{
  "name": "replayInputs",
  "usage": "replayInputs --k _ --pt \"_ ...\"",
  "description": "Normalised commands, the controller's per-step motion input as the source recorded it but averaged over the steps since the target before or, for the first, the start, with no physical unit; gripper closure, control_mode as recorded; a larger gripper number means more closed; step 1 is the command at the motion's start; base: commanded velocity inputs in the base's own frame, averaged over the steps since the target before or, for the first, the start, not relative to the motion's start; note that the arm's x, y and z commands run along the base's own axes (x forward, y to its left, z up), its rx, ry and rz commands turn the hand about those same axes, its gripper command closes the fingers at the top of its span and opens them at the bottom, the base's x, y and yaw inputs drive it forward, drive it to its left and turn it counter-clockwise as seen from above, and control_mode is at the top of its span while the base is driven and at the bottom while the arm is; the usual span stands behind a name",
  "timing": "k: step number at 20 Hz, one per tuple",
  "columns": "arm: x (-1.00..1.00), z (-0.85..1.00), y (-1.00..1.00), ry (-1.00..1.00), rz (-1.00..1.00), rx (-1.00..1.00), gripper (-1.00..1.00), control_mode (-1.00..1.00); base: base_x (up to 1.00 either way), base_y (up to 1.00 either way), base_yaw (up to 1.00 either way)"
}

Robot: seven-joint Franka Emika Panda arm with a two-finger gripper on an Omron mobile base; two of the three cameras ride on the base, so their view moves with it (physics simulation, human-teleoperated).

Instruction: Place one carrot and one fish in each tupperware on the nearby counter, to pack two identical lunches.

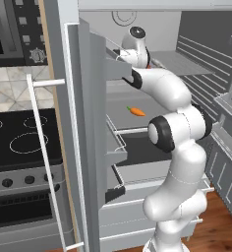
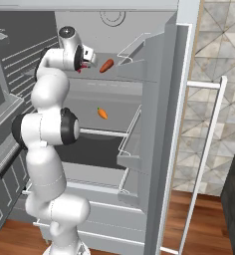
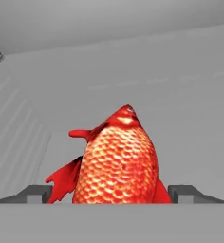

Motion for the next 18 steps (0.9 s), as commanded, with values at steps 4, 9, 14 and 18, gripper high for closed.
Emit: replayInputs --k 4,9,14,18 --pt "0.0 0.0 0.0 0.0 0.0 0.0 1.0 -1.0 0.0 0.0 0.0" --pt "-0.53 -0.19 -0.12 0.0 0.0 0.0 1.0 -1.0 0.0 0.0 0.0" --pt "-1.0 -0.17 -0.05 0.0 0.01 0.0 1.0 -1.0 0.0 0.0 0.0" --pt "-1.0 0.0 -0.04 -0.06 0.02 0.0 1.0 -1.0 0.0 0.0 0.0"
